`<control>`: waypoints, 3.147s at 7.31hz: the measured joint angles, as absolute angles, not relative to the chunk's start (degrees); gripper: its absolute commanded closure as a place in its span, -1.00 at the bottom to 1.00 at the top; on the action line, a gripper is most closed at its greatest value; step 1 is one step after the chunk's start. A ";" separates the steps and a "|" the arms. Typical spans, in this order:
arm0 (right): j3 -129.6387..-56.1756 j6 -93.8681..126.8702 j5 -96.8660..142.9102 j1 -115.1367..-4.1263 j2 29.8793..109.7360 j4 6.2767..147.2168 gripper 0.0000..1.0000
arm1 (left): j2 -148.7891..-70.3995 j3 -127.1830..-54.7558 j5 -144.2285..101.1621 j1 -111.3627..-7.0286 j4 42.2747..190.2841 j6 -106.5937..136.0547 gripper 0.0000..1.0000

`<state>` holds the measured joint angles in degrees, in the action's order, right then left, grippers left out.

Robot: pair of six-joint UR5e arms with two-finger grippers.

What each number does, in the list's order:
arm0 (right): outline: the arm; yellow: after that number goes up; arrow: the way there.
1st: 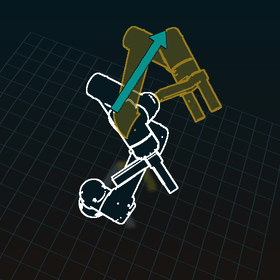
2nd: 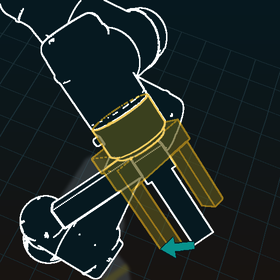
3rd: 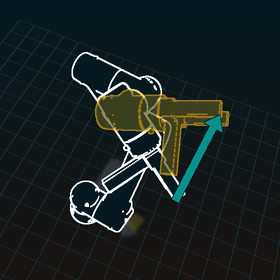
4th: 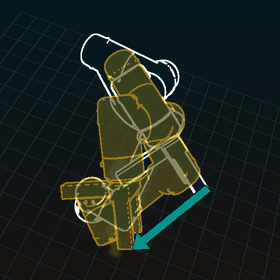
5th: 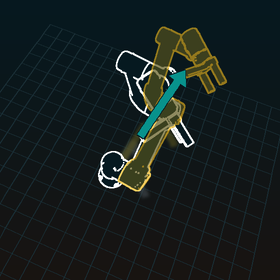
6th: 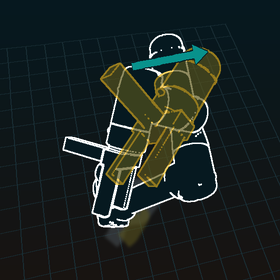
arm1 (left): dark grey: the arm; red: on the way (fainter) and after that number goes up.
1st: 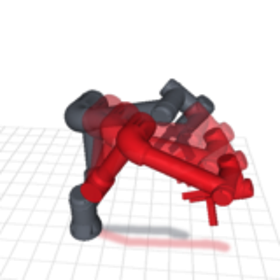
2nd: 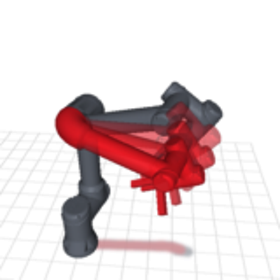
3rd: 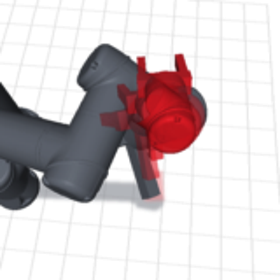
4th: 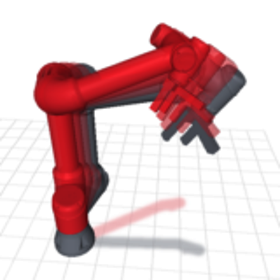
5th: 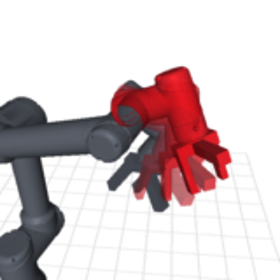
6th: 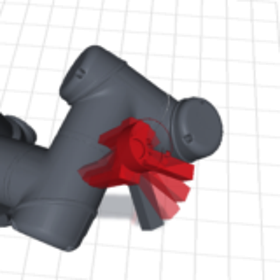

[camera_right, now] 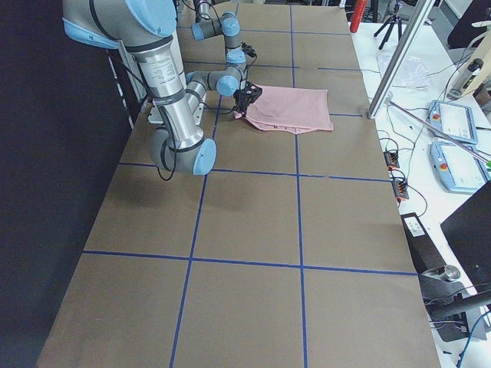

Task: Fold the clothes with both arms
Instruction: 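Lift the near edge and fold it away from the robot with both grippers, then lower the folded edge onto the shirt and open both grippers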

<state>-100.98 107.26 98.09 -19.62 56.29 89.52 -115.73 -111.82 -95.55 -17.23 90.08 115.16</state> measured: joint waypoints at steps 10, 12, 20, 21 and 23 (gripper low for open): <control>-111.58 103.69 106.73 -25.37 61.94 88.66 1.00 | -116.33 -120.46 -95.35 -16.21 81.51 108.44 1.00; -104.69 104.01 106.70 -29.36 60.41 82.40 1.00 | -116.43 -117.49 -95.45 -21.54 87.57 105.85 1.00; -70.71 102.28 110.93 -41.23 42.60 65.24 -0.12 | -124.12 -86.53 -95.45 -37.23 116.05 102.27 -1.00; -65.72 101.68 111.27 -42.57 39.61 63.77 -0.99 | -125.83 -82.16 -95.47 -39.90 118.54 99.03 -1.00; -61.25 98.23 110.12 -44.13 37.19 62.68 -1.00 | -127.03 -79.20 -95.70 -43.59 120.03 93.31 -1.00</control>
